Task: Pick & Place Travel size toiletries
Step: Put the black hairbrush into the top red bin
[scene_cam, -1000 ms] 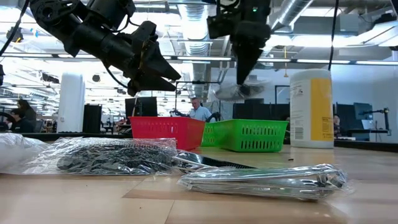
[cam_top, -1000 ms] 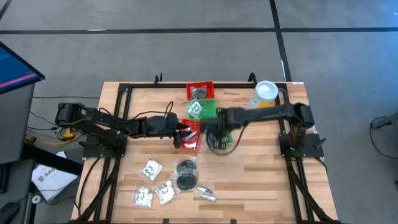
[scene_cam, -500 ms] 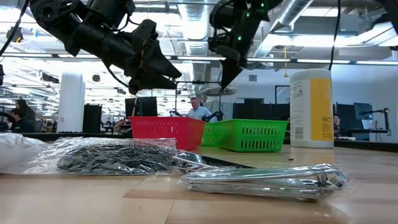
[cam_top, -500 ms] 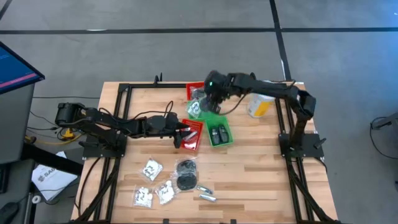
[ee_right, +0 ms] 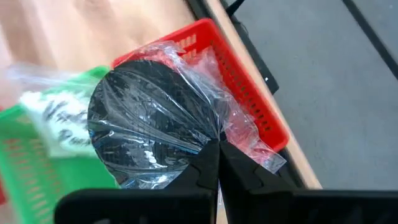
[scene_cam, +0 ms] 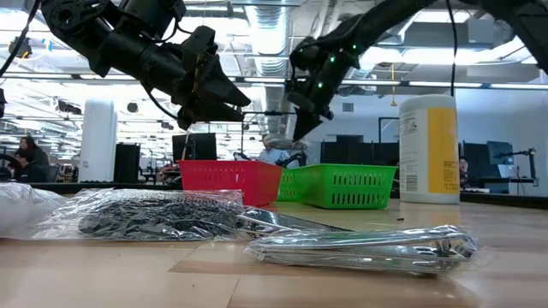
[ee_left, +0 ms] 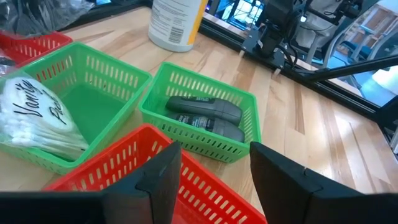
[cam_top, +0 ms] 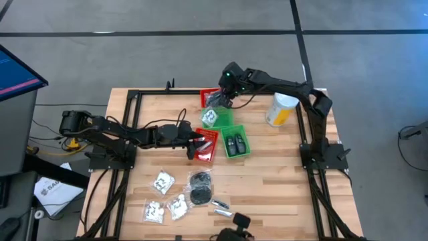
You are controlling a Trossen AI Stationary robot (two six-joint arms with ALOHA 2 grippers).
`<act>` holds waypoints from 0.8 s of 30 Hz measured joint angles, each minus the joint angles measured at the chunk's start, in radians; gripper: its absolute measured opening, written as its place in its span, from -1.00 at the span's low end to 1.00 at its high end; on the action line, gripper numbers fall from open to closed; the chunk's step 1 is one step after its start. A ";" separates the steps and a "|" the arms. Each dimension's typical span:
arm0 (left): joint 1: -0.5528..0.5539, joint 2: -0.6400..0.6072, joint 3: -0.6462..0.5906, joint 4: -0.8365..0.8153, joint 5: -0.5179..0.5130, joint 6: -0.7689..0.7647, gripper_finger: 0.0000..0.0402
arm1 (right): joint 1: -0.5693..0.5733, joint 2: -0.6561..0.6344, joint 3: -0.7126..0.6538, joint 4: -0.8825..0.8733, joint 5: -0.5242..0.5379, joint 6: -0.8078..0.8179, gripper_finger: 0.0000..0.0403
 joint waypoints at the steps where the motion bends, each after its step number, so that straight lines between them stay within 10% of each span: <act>1: -0.001 0.000 0.000 0.000 0.000 0.000 -0.10 | -0.006 0.010 0.000 0.022 -0.003 0.000 -1.00; 24: -0.003 0.000 0.000 -0.002 0.089 0.000 -0.10 | -0.043 0.122 0.001 0.233 -0.026 -0.003 -0.82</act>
